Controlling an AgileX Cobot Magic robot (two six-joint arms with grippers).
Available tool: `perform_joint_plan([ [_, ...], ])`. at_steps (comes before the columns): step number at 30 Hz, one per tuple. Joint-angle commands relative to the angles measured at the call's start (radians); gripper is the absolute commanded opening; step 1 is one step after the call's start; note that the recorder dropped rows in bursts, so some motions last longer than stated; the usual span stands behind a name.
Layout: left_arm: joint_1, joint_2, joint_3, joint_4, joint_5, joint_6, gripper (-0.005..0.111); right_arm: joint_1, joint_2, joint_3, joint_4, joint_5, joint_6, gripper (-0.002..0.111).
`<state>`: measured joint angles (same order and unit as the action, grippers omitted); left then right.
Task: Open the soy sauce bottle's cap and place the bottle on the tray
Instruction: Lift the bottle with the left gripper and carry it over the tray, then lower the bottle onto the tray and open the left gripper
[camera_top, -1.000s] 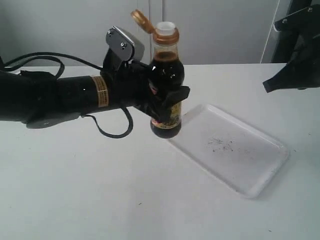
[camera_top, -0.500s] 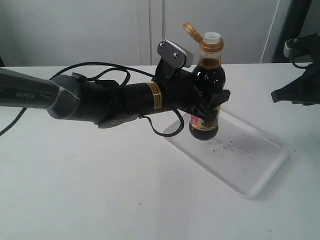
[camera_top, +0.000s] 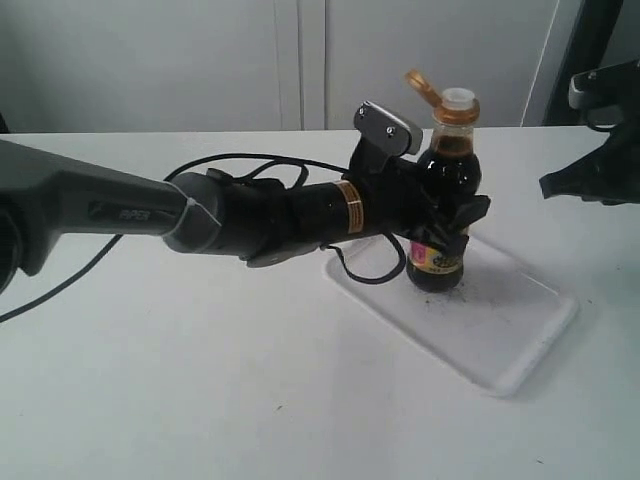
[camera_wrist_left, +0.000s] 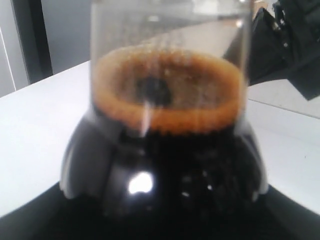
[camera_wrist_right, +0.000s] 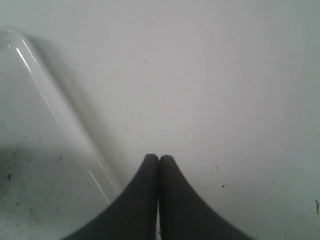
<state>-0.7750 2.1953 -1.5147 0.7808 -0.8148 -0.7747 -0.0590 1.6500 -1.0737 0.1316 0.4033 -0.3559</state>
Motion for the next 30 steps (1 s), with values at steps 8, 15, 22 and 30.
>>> perform_joint_plan([
  [8,-0.004,0.029,-0.023,-0.032,-0.088,0.015,0.000,-0.010,0.000,0.005,0.008,-0.019,0.005,0.000],
  [15,-0.004,0.031,-0.023,-0.010,-0.083,0.011,0.020,-0.010,0.000,0.005,0.007,-0.023,0.005,0.000],
  [22,-0.004,0.026,-0.023,-0.010,-0.074,0.057,0.105,-0.010,0.000,0.005,0.007,-0.020,0.005,0.000],
  [30,0.005,0.000,-0.023,0.000,-0.050,0.068,0.105,-0.010,0.000,0.005,0.007,-0.018,0.002,0.000],
])
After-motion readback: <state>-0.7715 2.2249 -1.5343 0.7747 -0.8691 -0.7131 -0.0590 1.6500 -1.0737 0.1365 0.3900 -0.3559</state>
